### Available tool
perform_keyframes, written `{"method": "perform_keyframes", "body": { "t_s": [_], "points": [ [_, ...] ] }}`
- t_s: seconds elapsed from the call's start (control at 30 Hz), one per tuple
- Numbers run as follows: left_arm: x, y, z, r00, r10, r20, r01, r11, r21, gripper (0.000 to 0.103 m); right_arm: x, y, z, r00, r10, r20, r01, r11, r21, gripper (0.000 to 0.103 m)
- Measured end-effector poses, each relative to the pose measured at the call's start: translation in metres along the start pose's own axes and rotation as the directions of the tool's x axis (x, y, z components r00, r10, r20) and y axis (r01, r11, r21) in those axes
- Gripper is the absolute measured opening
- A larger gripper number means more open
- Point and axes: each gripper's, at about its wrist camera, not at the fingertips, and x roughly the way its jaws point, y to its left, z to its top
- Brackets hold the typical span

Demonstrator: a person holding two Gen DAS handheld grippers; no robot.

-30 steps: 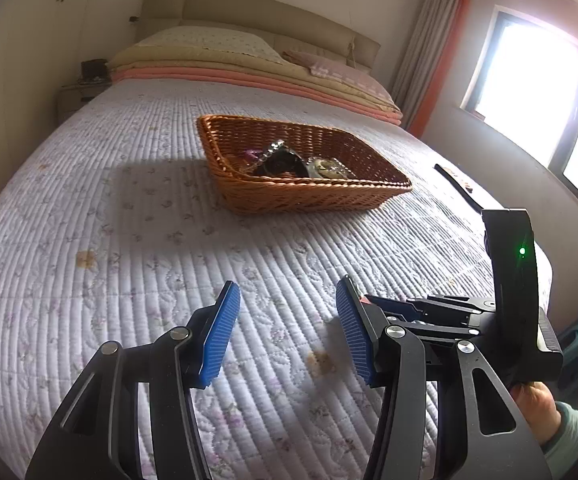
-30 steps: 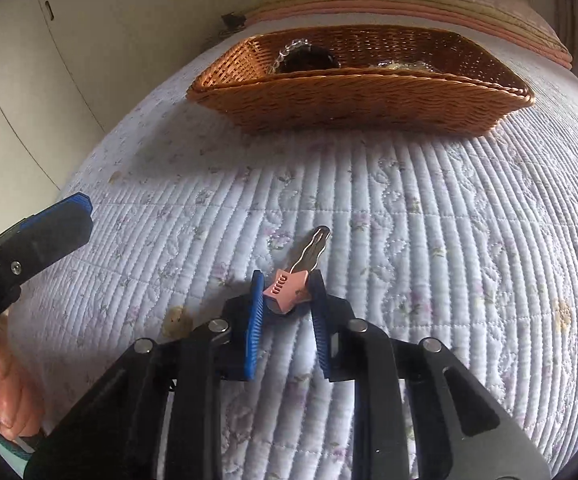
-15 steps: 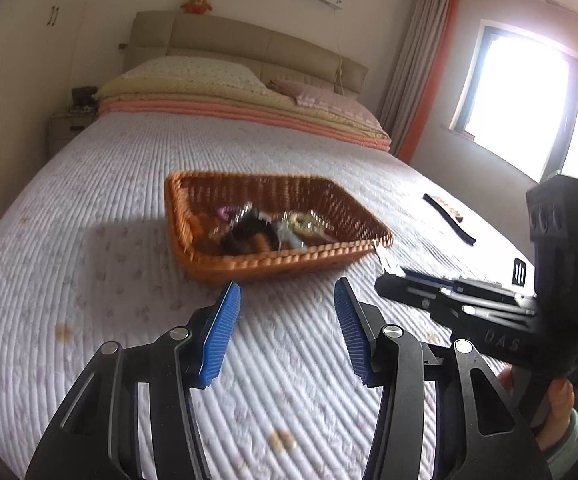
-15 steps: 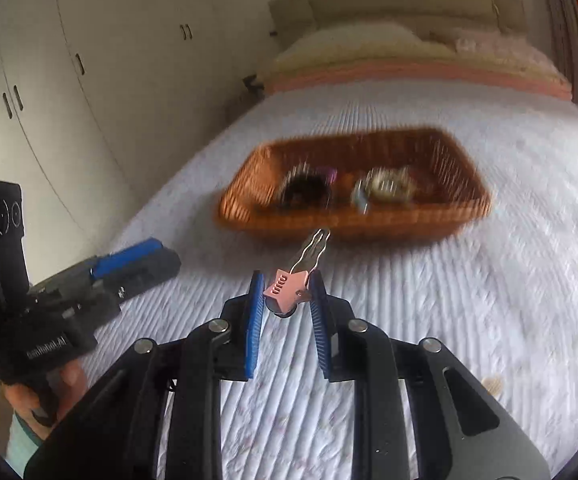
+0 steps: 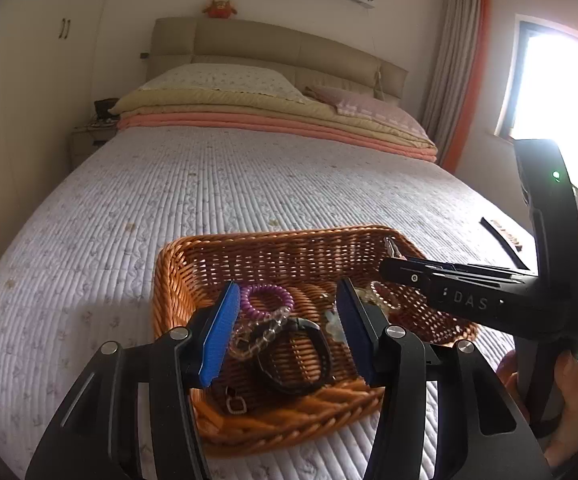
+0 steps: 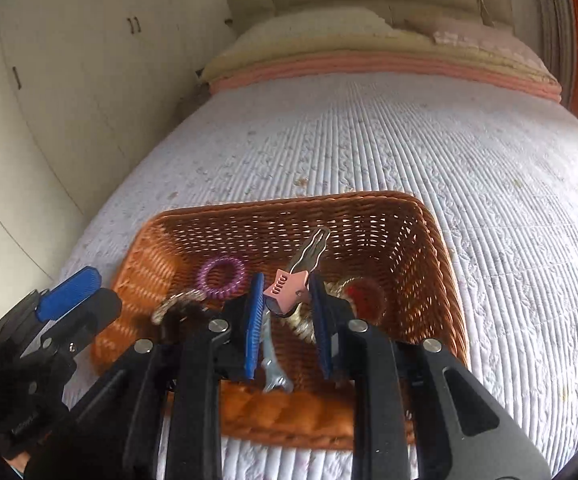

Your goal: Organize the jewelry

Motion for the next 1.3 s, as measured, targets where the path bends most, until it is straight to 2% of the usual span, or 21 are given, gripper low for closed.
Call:
{"method": "perform_keyframes", "body": {
  "t_s": [0.07, 0.13, 0.2, 0.23, 0.3, 0.33, 0.43, 0.6, 0.73, 0.8, 0.83, 0.9, 0.97, 1.0, 1.03, 1.07, 1.17, 1.23, 1.3],
  "points": [
    [0.009, 0.0, -0.002, 1.0, 0.017, -0.01, -0.017, 1.0, 0.001, 0.05, 0.013, -0.004, 0.003, 1.0, -0.018, -0.02, 0.018, 1.0, 0.004, 0.021],
    [0.015, -0.001, -0.005, 0.999, 0.042, -0.018, -0.042, 0.999, 0.017, 0.059, 0.023, -0.005, 0.004, 0.999, -0.026, -0.037, 0.026, 1.0, -0.004, 0.021],
    [0.016, 0.0, -0.008, 0.999, 0.051, -0.016, -0.05, 0.998, 0.025, 0.061, 0.032, -0.007, 0.003, 0.998, -0.011, -0.059, 0.011, 1.0, 0.002, 0.021],
    [0.016, 0.001, -0.009, 0.999, 0.051, -0.016, -0.05, 0.999, 0.021, 0.061, 0.034, -0.009, 0.003, 0.998, -0.004, -0.064, 0.004, 1.0, 0.008, 0.023],
    [0.016, 0.005, -0.01, 0.999, 0.048, -0.014, -0.048, 0.999, 0.008, 0.062, 0.037, -0.013, 0.003, 0.998, -0.005, -0.06, 0.006, 1.0, 0.021, 0.037],
    [0.015, 0.006, -0.01, 0.999, 0.049, -0.011, -0.049, 0.999, 0.001, 0.064, 0.037, -0.014, 0.002, 0.999, -0.008, -0.054, 0.009, 1.0, 0.019, 0.04],
    [0.011, 0.007, -0.011, 0.998, 0.059, 0.003, -0.059, 0.998, 0.004, 0.066, 0.029, -0.017, 0.002, 0.999, -0.006, -0.037, 0.007, 1.0, 0.027, 0.042],
    [-0.008, -0.005, -0.016, 0.99, 0.129, 0.058, -0.131, 0.99, 0.048, 0.074, -0.014, -0.021, -0.02, 0.996, -0.01, 0.089, 0.006, 0.999, 0.04, 0.042],
    [-0.032, -0.017, -0.021, 0.982, 0.159, 0.102, -0.168, 0.982, 0.082, 0.08, -0.05, -0.013, -0.05, 0.975, -0.053, 0.217, 0.049, 0.998, 0.025, 0.046],
    [-0.047, -0.022, -0.028, 0.975, 0.179, 0.135, -0.192, 0.978, 0.085, 0.085, -0.065, -0.008, -0.062, 0.956, -0.078, 0.282, 0.075, 0.997, 0.02, 0.052],
    [-0.051, -0.025, -0.032, 0.971, 0.189, 0.148, -0.204, 0.975, 0.087, 0.087, -0.073, -0.003, -0.07, 0.938, -0.116, 0.327, 0.115, 0.993, 0.02, 0.058],
    [-0.061, -0.032, -0.042, 0.954, 0.226, 0.197, -0.247, 0.965, 0.091, 0.087, -0.085, 0.002, -0.084, 0.886, -0.178, 0.427, 0.178, 0.983, 0.042, 0.087],
    [-0.066, -0.036, -0.048, 0.937, 0.253, 0.24, -0.282, 0.955, 0.093, 0.089, -0.094, 0.001, -0.097, 0.83, -0.192, 0.524, 0.185, 0.981, 0.066, 0.094],
    [-0.067, -0.037, -0.053, 0.929, 0.264, 0.259, -0.294, 0.952, 0.086, 0.09, -0.097, -0.002, -0.106, 0.797, -0.178, 0.578, 0.163, 0.983, 0.078, 0.095],
    [-0.066, -0.038, -0.055, 0.928, 0.262, 0.265, -0.292, 0.953, 0.08, 0.09, -0.098, -0.005, -0.113, 0.78, -0.166, 0.604, 0.142, 0.986, 0.088, 0.095],
    [-0.065, -0.037, -0.058, 0.926, 0.263, 0.272, -0.293, 0.953, 0.075, 0.09, -0.096, -0.008, -0.118, 0.775, -0.167, 0.609, 0.134, 0.986, 0.1, 0.095],
    [-0.061, -0.035, -0.063, 0.91, 0.297, 0.289, -0.329, 0.941, 0.072, 0.09, -0.078, -0.009, -0.117, 0.827, -0.17, 0.536, 0.155, 0.985, 0.072, 0.095],
    [-0.06, -0.034, -0.065, 0.905, 0.308, 0.294, -0.339, 0.939, 0.063, 0.09, -0.073, -0.007, -0.116, 0.836, -0.169, 0.521, 0.16, 0.985, 0.063, 0.095],
    [-0.062, -0.031, -0.065, 0.904, 0.306, 0.299, -0.334, 0.941, 0.05, 0.09, -0.071, -0.003, -0.118, 0.834, -0.165, 0.526, 0.172, 0.984, 0.036, 0.095]
  ]
}}
